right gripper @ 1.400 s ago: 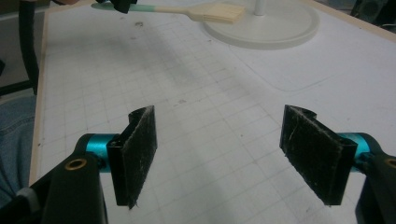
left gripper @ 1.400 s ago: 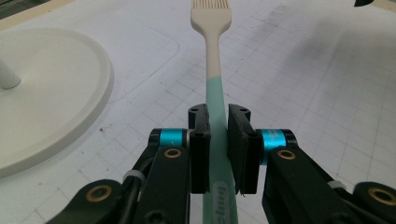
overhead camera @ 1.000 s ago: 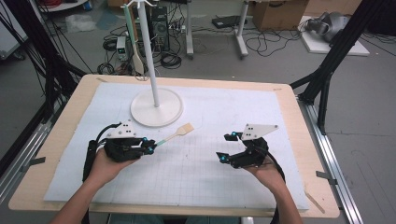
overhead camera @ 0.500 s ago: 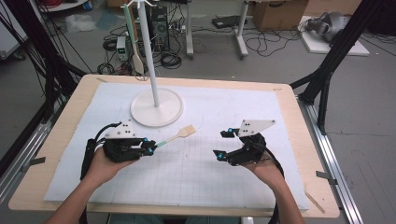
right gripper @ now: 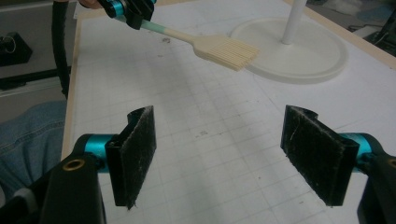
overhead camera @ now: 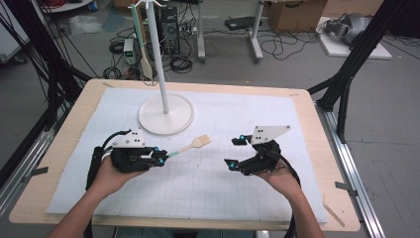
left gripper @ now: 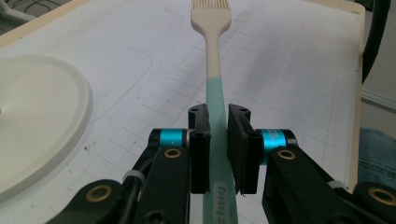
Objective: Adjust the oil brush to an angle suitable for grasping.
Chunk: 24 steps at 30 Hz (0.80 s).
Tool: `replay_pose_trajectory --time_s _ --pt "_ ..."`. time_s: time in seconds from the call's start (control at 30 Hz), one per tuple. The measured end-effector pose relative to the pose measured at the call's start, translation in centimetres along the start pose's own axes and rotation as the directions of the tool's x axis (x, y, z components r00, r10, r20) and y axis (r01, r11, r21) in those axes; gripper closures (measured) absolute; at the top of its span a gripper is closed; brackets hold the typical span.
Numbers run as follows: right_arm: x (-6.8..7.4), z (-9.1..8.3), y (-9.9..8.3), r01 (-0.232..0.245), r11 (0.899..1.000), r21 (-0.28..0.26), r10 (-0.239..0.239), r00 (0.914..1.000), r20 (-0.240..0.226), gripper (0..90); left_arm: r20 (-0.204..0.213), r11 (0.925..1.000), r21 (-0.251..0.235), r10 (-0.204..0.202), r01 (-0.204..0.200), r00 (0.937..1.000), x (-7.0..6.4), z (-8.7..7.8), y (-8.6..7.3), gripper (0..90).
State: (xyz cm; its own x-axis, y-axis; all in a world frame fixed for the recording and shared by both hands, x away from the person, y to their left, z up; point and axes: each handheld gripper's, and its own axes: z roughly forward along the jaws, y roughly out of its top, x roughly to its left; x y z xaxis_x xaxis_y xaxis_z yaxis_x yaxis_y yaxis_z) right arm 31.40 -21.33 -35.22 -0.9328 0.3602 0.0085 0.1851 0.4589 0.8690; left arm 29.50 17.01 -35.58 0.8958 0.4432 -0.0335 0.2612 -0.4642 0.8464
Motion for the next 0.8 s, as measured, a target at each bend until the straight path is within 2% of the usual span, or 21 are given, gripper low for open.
replay_pose_trajectory --time_s 0.23,0.8 --pt "-0.2 0.2 0.3 -0.002 1.0 -0.002 0.002 1.0 -0.01 25.9 0.006 0.9999 0.007 0.012 -0.012 0.9999 0.2 -0.2 0.2 78.9" --pt "-0.4 0.7 2.2 0.027 1.0 -0.005 -0.027 0.9991 -0.032 25.8 0.008 1.0 0.0 0.009 -0.009 0.9999 0.5 -0.7 0.4 78.9"
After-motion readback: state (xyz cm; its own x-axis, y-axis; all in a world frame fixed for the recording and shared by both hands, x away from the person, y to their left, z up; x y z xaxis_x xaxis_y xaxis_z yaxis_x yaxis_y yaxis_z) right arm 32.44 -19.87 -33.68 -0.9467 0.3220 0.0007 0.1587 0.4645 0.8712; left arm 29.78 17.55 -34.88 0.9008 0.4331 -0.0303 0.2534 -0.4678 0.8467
